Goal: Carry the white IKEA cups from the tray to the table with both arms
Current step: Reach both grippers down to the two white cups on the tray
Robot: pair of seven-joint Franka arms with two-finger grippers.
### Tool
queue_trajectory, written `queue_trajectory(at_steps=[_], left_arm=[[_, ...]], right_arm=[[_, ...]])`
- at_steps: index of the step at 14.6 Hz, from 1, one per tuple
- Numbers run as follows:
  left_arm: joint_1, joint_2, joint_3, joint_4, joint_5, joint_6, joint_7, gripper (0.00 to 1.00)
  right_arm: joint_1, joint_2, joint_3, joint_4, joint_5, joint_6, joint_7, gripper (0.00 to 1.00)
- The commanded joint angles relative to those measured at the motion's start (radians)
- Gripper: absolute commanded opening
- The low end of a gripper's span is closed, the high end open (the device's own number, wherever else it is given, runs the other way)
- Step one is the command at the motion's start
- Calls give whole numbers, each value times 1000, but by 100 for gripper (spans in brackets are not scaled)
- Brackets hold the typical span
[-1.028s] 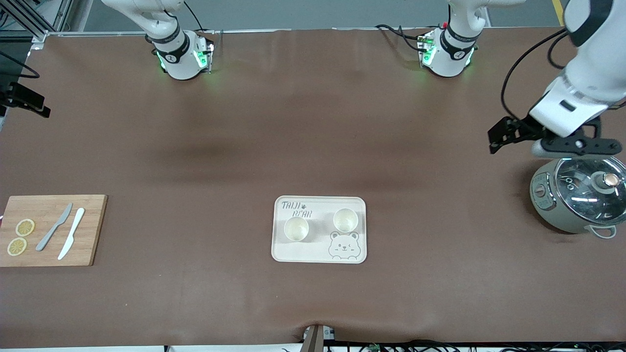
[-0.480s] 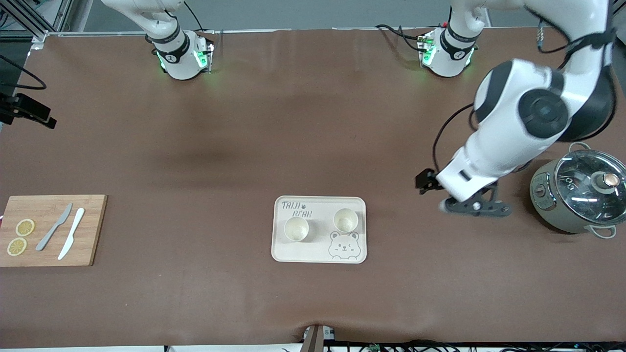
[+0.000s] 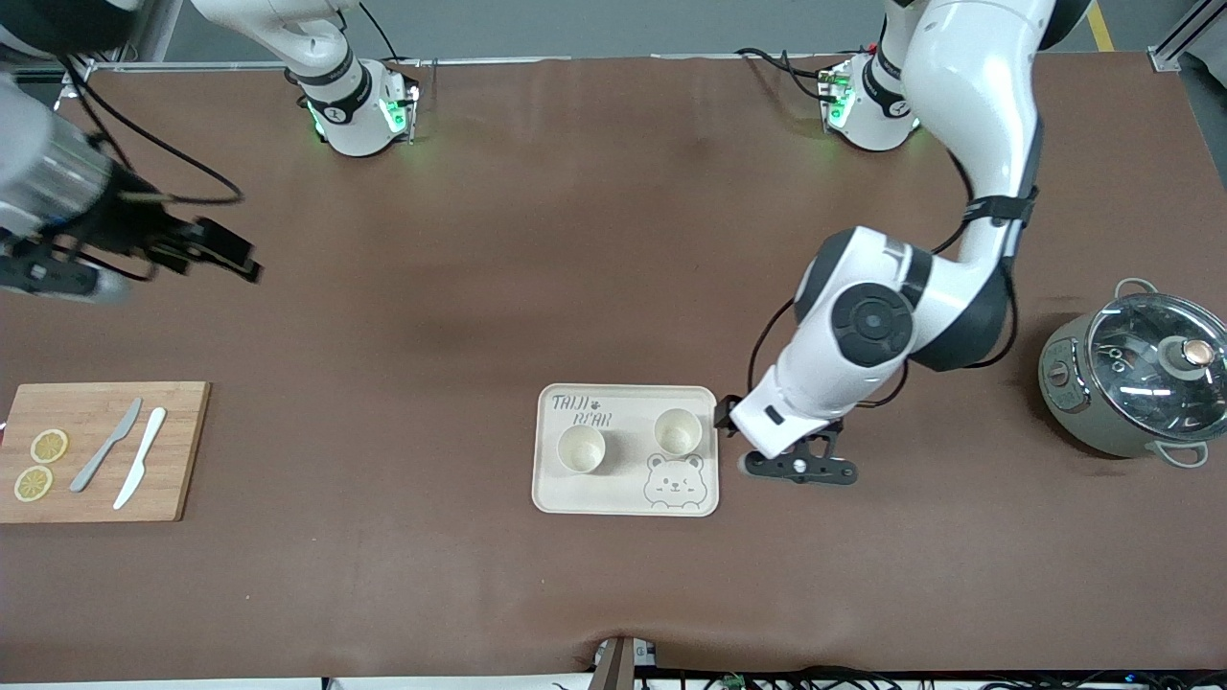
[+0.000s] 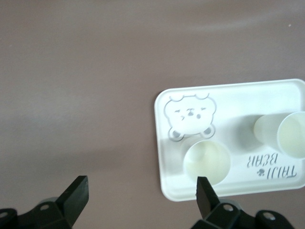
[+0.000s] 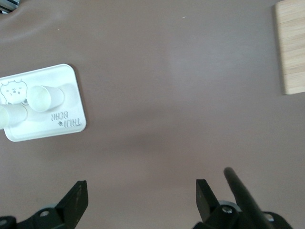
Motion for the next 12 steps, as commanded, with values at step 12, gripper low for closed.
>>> queue_trajectory(at_steps=[12], left_arm=[[-86, 148, 30, 13, -4, 238, -182, 100]], right_arm=[[210, 456, -9, 108, 27, 454, 242, 100]])
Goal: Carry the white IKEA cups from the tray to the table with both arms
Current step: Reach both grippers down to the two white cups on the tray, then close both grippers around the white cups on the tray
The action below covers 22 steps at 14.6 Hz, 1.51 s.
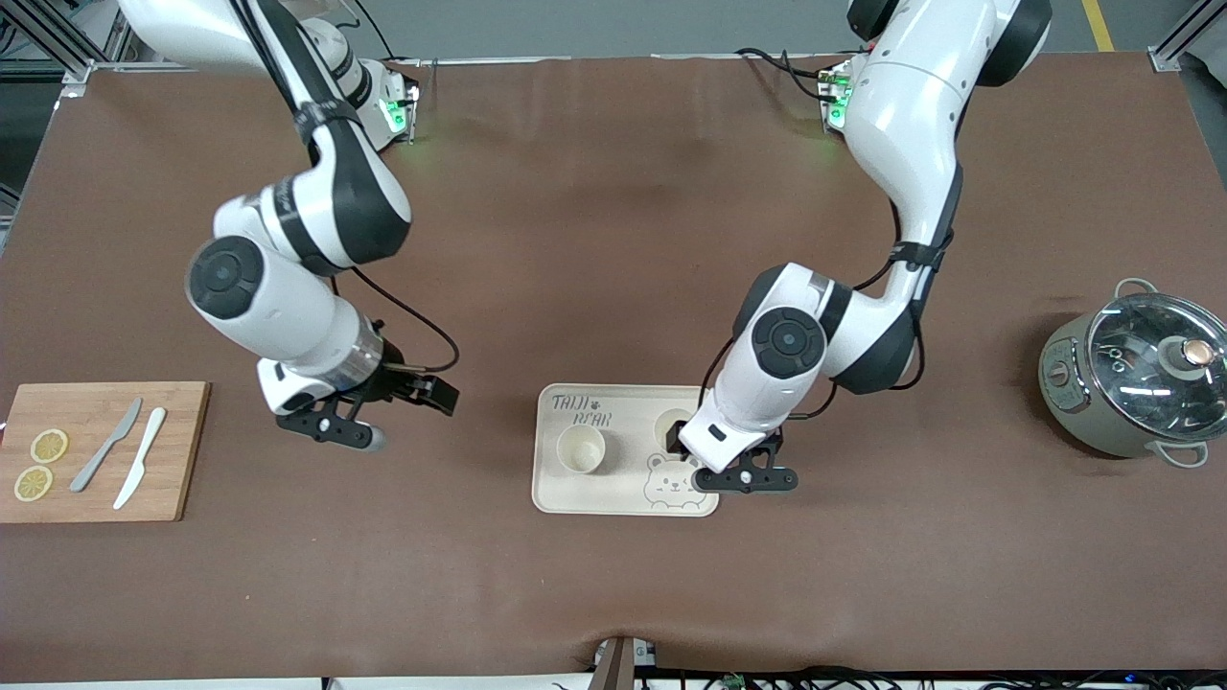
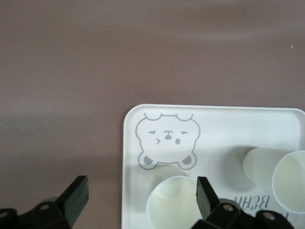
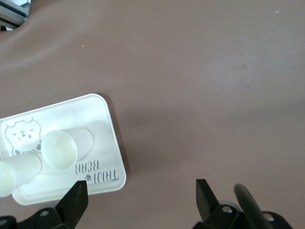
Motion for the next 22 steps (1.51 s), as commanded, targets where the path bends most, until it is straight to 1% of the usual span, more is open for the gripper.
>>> queue_trajectory(at_steps=[1, 3, 5, 7, 8, 13, 16, 19, 20, 22], left_arm=[[-24, 28, 14, 5, -4, 58, -23, 100], [-27, 41, 14, -15, -2, 92, -24, 100], [-27, 33, 14, -48, -2, 104, -24, 100], [-26, 28, 14, -76, -2, 106, -24, 100], [-23, 19, 14, -94, -2, 106, -24, 100], [-15, -34, 14, -177, -1, 106, -21, 100], [-13, -73, 14, -228, -2, 106, -21, 100], [-18, -82, 14, -262, -2, 127, -23, 100], [-18, -96, 14, -291, -2, 150, -24, 100], [-16, -142, 14, -395, -2, 251, -24, 100]], right_arm=[[23, 91, -10, 42, 21, 55, 29, 100], [49, 144, -10, 47, 18, 116, 37, 100], [95, 201, -14, 96, 11, 145, 159, 100], [122, 249, -14, 151, -37, 135, 265, 100], [128, 263, -14, 157, -52, 135, 291, 100], [156, 305, -14, 189, -54, 142, 330, 100], [184, 342, -14, 251, -55, 136, 395, 100], [191, 358, -16, 254, -55, 147, 399, 100], [196, 362, -16, 254, -57, 148, 405, 100], [211, 382, -17, 266, -58, 150, 405, 100]])
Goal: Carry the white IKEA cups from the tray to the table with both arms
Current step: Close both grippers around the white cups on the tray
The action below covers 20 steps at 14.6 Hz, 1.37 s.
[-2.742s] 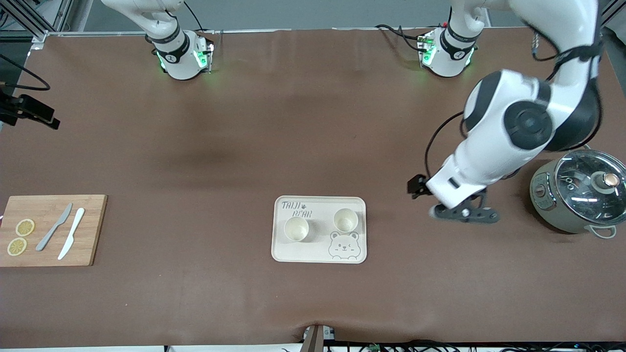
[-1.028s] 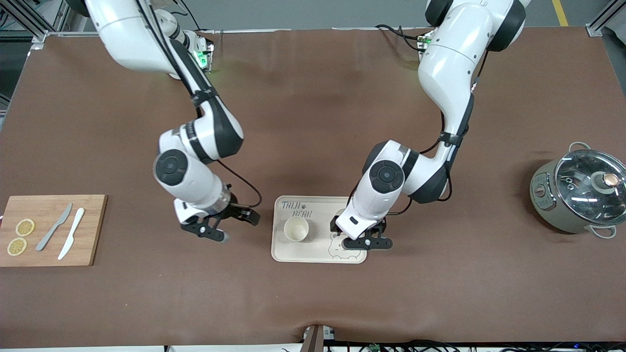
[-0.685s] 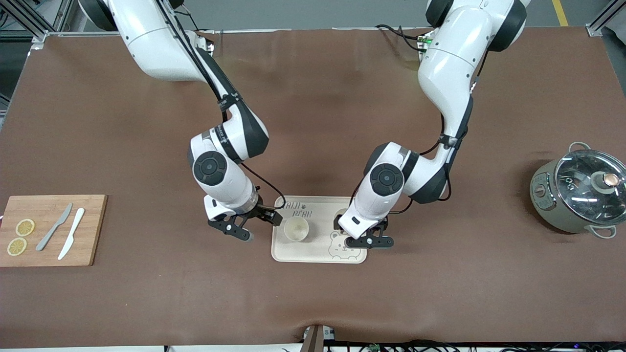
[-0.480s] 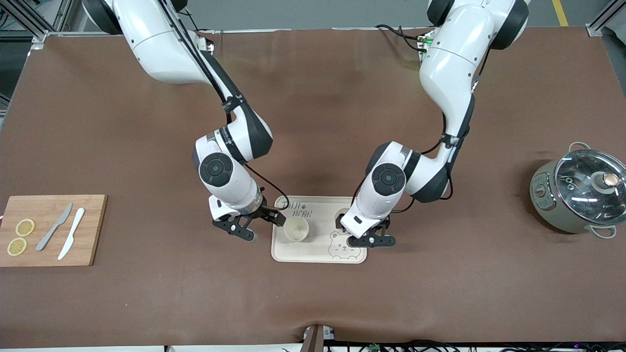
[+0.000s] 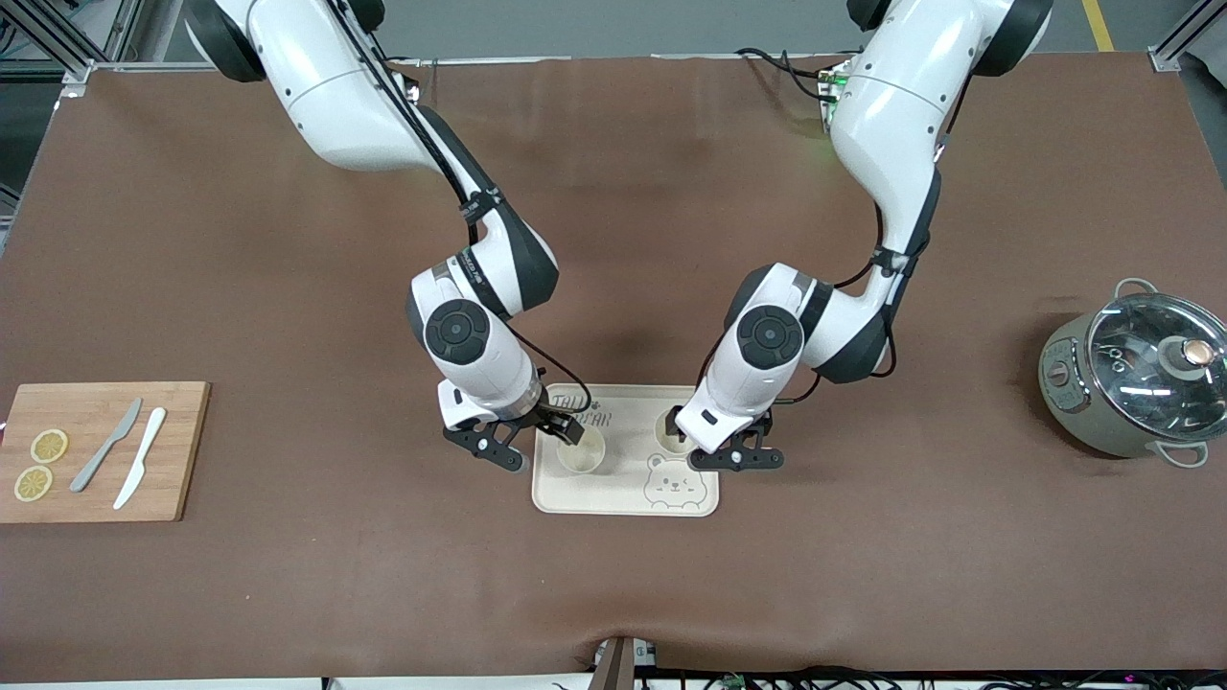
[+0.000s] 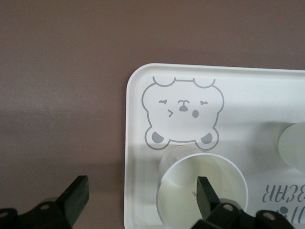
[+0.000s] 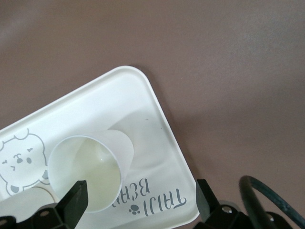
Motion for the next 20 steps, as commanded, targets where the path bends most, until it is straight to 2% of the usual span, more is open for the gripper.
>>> queue_trajectory(at_steps=[1, 8, 11, 20], left_arm=[[-7, -92, 6, -177, -2, 134, -11, 100], [-13, -77, 6, -185, -2, 156, -9, 100], [-19, -56, 8, -155, -5, 156, -12, 100], [-24, -26, 9, -116, -1, 156, -6, 100]], right_arm=[[25, 48, -12, 57, -19, -5, 32, 100], [47, 89, -14, 63, -32, 32, 37, 100], [53, 103, -14, 63, -62, 63, 59, 100], [53, 105, -12, 62, -67, 65, 57, 100]])
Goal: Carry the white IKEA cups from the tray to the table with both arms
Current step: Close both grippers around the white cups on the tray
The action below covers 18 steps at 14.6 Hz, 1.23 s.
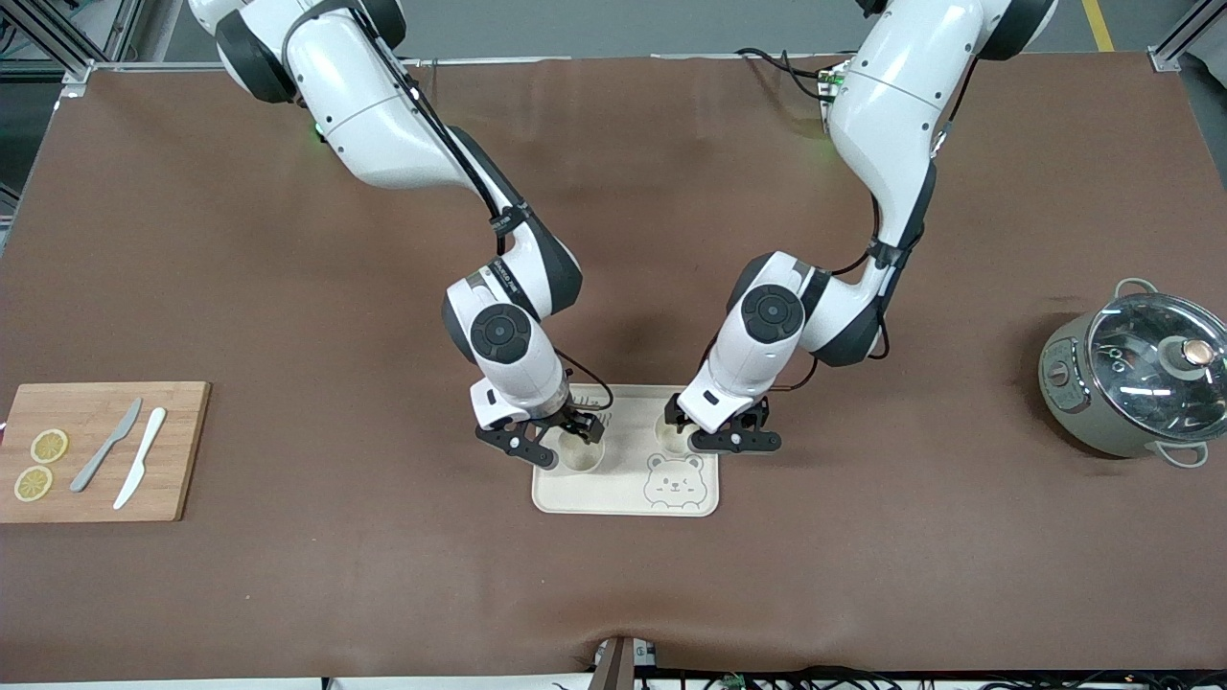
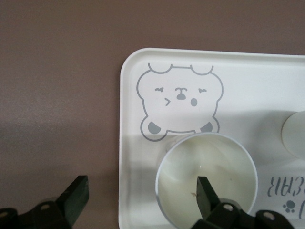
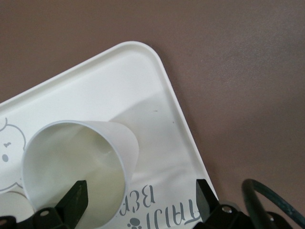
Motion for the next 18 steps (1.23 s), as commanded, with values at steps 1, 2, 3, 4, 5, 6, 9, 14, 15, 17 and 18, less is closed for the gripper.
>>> queue_trajectory(at_steps=[1, 2, 3, 4, 5, 6, 9, 14, 15, 17, 18], left_arm=[[-13, 25, 11, 40, -1, 7, -8, 90], [-13, 31, 11, 52, -2, 7, -8, 77], [-13, 40, 11, 66, -2, 7, -9, 60], [-10, 45, 11, 80, -2, 7, -8, 41], [-5, 54, 11, 92, -2, 7, -3, 11], [-2, 59, 11, 100, -2, 6, 0, 0], [1, 69, 15, 103, -1, 6, 14, 0], [1, 65, 20, 108, -2, 6, 12, 0], [1, 62, 20, 108, -4, 6, 11, 0], [1, 50, 20, 101, -4, -3, 5, 0], [2, 42, 18, 97, -2, -8, 3, 0]], right_arm=[[11, 21, -11, 31, -15, -2, 25, 100], [11, 21, -11, 31, -15, -2, 25, 100], [11, 21, -11, 31, -15, -2, 25, 100], [11, 21, -11, 31, -13, -2, 23, 94], [11, 21, -11, 31, -13, -2, 23, 86], [10, 21, -11, 31, -13, -2, 23, 79], [10, 21, -11, 31, -13, -2, 23, 60], [11, 24, -11, 31, -13, -2, 23, 17], [11, 26, -11, 31, -13, -2, 23, 11], [11, 26, -11, 31, -15, -2, 22, 3], [11, 26, -11, 31, -15, -2, 22, 0]])
